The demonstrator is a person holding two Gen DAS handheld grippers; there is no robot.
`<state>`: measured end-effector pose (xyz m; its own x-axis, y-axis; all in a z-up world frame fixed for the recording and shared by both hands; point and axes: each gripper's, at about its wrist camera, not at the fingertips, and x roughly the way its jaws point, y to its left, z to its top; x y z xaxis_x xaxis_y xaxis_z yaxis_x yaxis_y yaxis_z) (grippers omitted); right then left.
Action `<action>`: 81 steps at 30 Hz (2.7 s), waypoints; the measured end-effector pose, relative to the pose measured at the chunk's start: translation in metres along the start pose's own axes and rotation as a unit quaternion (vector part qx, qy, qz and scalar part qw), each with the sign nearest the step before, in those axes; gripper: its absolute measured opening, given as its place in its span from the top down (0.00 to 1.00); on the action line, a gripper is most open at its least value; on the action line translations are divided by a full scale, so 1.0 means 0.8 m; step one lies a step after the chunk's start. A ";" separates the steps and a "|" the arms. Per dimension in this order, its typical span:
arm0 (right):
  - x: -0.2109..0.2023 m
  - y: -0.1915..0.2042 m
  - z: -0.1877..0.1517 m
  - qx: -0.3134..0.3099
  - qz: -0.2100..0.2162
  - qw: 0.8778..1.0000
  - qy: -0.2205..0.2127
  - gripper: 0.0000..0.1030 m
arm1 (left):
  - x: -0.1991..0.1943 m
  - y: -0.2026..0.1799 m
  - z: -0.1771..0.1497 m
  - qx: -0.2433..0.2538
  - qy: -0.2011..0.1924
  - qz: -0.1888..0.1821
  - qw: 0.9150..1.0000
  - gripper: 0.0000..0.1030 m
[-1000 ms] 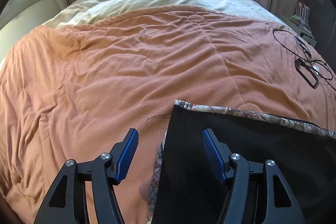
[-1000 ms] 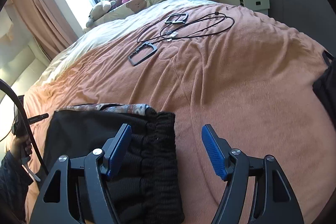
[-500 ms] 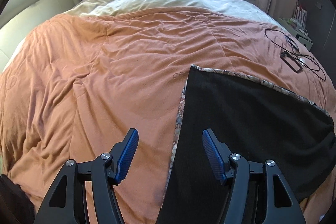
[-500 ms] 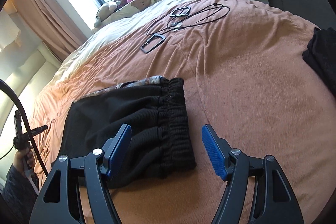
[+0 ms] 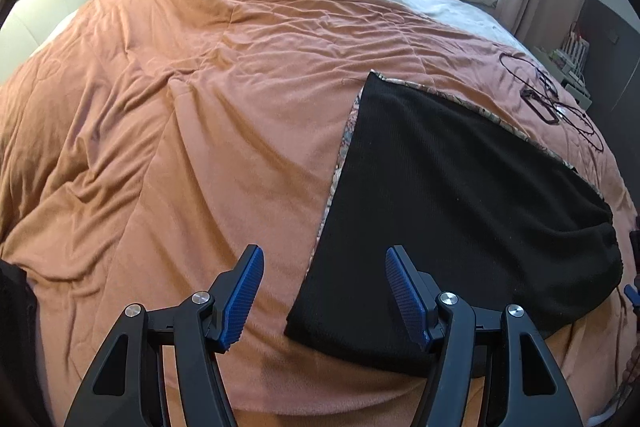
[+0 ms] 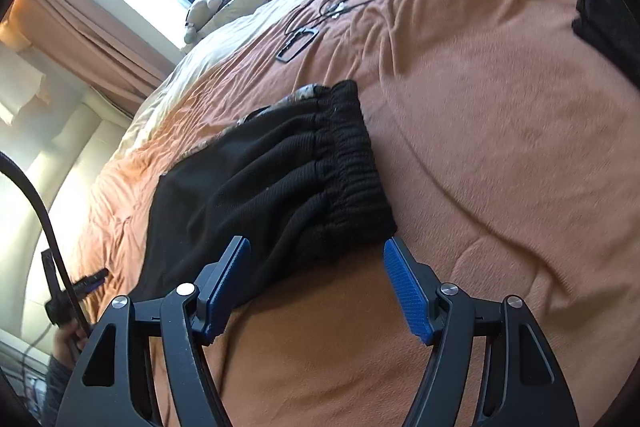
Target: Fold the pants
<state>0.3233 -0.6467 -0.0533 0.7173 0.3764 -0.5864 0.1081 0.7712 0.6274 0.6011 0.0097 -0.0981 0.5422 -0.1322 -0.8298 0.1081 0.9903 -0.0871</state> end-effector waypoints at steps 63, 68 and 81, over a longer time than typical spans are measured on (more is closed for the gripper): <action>0.024 -0.017 0.005 0.011 0.067 0.998 0.003 0.83 | -0.028 0.093 -0.096 -0.303 0.002 -0.123 0.945 0.91; 0.014 -0.013 0.006 -0.004 0.068 0.997 0.017 0.83 | -0.057 0.098 -0.126 -0.295 -0.003 -0.115 0.948 0.91; -0.009 -0.003 0.008 -0.047 0.068 0.996 0.044 0.83 | -0.123 0.101 -0.226 -0.301 0.000 -0.125 0.945 0.91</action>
<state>0.3219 -0.6543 -0.0473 0.6568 0.5217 -0.5444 -0.0542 0.7528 0.6560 0.4060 0.1107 -0.1228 0.5621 -0.3651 -0.7421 -0.2610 0.7731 -0.5780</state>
